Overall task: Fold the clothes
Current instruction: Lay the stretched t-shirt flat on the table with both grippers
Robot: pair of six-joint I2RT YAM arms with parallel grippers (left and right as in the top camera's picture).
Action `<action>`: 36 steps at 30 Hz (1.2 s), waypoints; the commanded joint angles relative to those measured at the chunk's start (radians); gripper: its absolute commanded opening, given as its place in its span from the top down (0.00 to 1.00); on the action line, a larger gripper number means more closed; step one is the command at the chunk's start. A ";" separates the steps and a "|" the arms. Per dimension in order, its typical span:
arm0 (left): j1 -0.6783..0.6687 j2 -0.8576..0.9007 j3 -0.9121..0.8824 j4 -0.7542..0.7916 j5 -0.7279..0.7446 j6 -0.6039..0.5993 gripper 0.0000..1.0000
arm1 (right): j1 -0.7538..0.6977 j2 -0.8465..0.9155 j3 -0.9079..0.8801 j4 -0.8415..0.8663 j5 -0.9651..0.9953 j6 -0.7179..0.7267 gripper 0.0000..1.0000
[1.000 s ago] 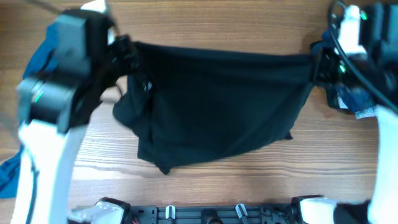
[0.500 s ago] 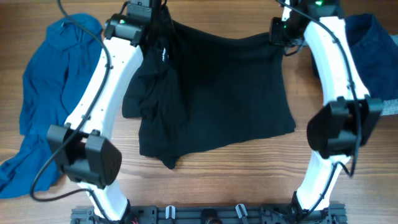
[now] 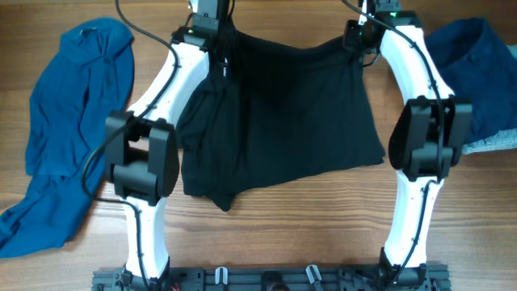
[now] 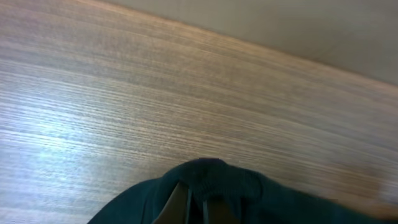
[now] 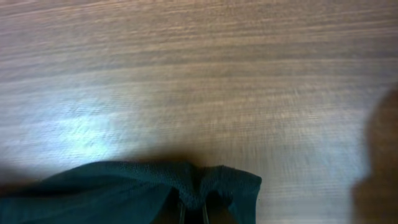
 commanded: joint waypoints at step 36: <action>-0.074 0.074 0.009 -0.055 -0.074 0.319 0.53 | -0.009 0.025 0.009 -0.122 -0.140 0.021 0.12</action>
